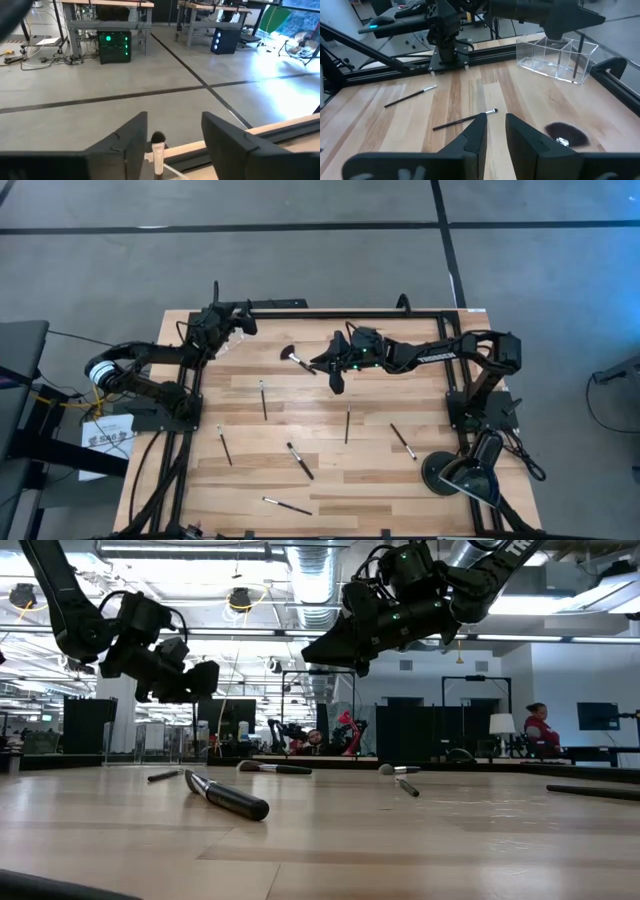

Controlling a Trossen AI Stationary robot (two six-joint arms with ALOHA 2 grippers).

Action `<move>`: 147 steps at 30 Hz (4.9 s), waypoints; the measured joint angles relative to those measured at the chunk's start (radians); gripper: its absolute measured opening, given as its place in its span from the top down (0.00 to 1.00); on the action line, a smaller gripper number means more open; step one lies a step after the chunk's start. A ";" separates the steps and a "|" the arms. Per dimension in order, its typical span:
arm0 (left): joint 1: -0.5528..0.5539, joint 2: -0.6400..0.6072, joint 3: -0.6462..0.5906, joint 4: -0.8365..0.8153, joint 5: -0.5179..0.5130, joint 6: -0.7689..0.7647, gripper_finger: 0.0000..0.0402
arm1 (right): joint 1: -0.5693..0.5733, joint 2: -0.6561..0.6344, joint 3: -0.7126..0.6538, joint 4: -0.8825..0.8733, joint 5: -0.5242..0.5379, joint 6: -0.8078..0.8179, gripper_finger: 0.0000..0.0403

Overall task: Put items in baskets/containers
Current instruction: Put the highlighter brush into the transparent bin

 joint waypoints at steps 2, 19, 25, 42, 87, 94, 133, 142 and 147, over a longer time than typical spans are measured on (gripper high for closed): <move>-0.004 -0.028 0.000 0.000 0.000 -0.001 0.51 | 0.000 0.000 0.000 -0.010 0.003 0.000 0.85; -0.273 -0.447 0.000 -0.069 0.003 0.064 0.49 | 0.001 0.000 0.001 -0.125 0.188 0.023 0.85; -0.363 -0.481 0.005 -0.072 -0.066 0.116 0.49 | 0.025 0.111 0.131 -0.151 0.263 0.023 0.85; -0.433 -0.490 0.036 -0.107 -0.065 0.142 0.49 | -0.023 0.542 0.699 -0.694 0.289 -0.092 0.85; -0.439 -0.496 0.042 -0.113 -0.031 0.131 0.49 | 0.011 0.579 0.696 -0.840 0.341 0.001 0.70; -0.439 -0.496 0.042 -0.121 -0.031 0.135 0.49 | 0.027 0.583 0.697 -0.866 0.342 0.011 0.82; -0.438 -0.581 0.042 -0.186 0.579 0.003 0.49 | 0.040 -0.044 0.136 -0.075 0.069 -0.036 0.93; -0.442 -0.446 0.047 -0.081 0.726 0.000 0.49 | 0.042 -0.055 0.110 0.099 -0.111 0.008 0.93; -0.462 -0.373 0.079 -0.079 0.729 0.001 0.49 | 0.040 -0.051 0.109 0.084 -0.112 0.011 0.93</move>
